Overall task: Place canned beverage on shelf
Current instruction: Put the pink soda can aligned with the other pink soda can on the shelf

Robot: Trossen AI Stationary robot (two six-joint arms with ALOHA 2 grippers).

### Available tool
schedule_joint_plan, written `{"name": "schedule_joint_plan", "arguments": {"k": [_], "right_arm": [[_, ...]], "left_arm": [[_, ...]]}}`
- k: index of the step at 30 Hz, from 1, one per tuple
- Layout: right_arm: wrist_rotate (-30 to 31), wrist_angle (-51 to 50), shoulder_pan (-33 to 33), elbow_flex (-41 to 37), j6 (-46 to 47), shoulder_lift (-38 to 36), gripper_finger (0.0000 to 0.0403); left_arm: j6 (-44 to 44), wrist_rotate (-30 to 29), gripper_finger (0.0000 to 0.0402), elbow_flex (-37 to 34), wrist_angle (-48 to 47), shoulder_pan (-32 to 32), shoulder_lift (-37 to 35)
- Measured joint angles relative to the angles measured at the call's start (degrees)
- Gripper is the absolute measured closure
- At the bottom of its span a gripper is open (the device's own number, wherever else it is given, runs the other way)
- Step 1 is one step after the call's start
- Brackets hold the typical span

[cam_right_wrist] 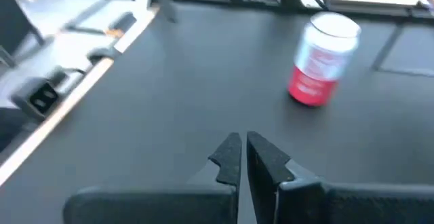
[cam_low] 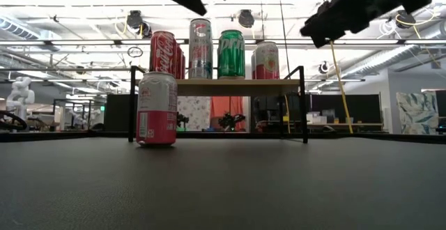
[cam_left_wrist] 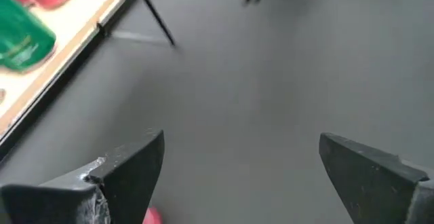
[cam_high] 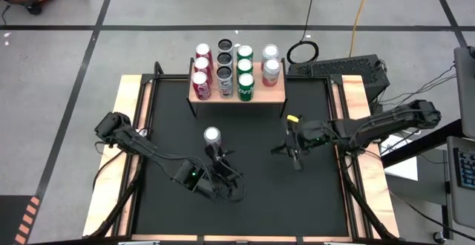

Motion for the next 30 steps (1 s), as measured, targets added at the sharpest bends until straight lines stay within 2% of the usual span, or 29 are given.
{"name": "schedule_joint_plan", "arguments": {"k": [6,11,15,24,30], "right_arm": [[-0.02,11.93,4.73,-5.72,1.81,0.82,0.0397],[2.00,12.72,7.63,-5.86,1.78,2.85,0.0397],[3.15,13.16,8.97,-5.86,1.78,4.41,0.0397],[3.09,16.91,10.18,-5.86,1.41,8.89,0.0397],[2.98,18.49,10.18,-5.86,0.80,10.03,0.0397]], "left_arm": [[-1.71,5.93,0.0015,1.38,-10.59,0.24,-0.08],[-4.45,13.96,0.0016,1.40,-19.55,2.34,-0.29],[-5.85,16.89,0.0026,1.40,-24.85,4.63,-2.22],[-0.52,17.84,0.0050,1.40,-28.71,11.62,-6.55],[6.99,25.22,0.0050,1.36,-27.93,17.96,-6.34]]}}
